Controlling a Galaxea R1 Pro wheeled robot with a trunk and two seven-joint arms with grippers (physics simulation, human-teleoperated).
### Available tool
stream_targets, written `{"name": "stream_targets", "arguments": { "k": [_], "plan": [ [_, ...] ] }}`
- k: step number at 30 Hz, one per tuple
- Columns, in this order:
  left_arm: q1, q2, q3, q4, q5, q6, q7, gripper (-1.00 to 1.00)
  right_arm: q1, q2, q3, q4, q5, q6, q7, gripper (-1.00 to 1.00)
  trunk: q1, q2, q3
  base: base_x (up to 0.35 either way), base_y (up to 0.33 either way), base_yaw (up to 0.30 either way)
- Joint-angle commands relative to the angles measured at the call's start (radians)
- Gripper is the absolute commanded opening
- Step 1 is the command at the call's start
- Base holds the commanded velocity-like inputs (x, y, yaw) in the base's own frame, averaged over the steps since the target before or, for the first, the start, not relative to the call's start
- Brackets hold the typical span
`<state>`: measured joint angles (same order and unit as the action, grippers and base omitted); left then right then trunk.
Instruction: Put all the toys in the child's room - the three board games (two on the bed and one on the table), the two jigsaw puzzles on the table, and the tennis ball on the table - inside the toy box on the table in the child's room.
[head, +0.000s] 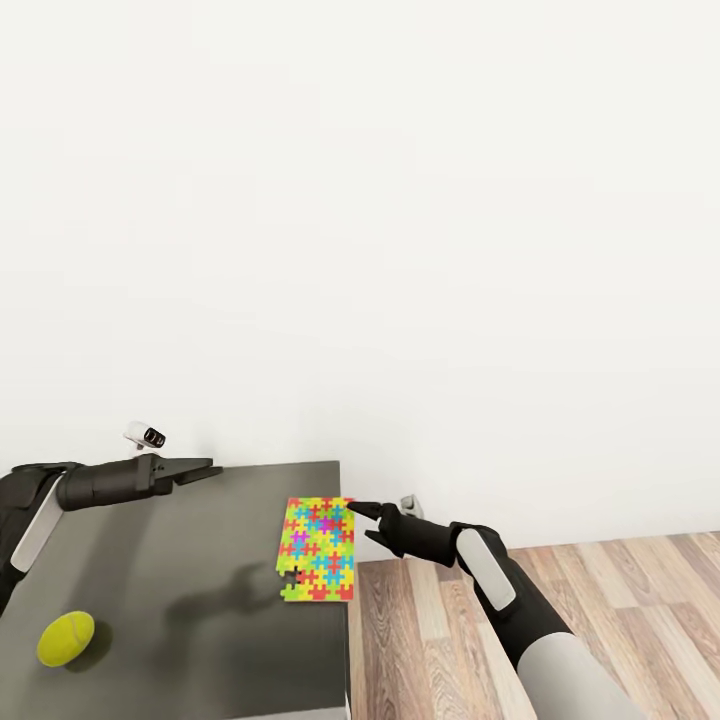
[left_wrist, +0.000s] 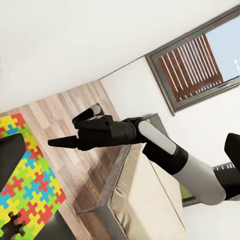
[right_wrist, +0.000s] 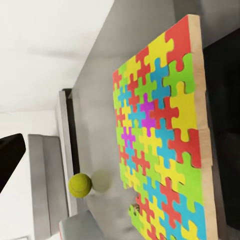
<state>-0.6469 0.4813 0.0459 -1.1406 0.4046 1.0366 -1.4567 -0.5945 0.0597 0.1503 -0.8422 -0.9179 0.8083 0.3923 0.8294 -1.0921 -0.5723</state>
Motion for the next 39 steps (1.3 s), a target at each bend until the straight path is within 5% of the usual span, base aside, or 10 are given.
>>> {"name": "stream_targets", "arguments": {
  "k": [1,12,39],
  "plan": [
    [0.000,0.000,-0.001,0.000,0.002,0.011,-0.002,1.00,-0.001,0.000,-0.001,0.000,0.002,0.003,0.003,1.00,0.004,-0.008,-0.004,0.000,0.000,0.000],
    [0.000,0.000,-0.001,0.000,0.002,0.011,-0.002,1.00,-0.001,0.000,-0.001,0.000,0.002,0.003,0.004,1.00,0.046,-0.085,-0.039,0.000,0.000,0.000],
    [0.000,0.000,0.000,-0.001,0.002,0.011,-0.002,1.00,-0.001,0.000,-0.002,0.000,0.002,0.003,0.004,1.00,0.046,-0.085,-0.039,-0.017,0.015,0.000]
  ]
}}
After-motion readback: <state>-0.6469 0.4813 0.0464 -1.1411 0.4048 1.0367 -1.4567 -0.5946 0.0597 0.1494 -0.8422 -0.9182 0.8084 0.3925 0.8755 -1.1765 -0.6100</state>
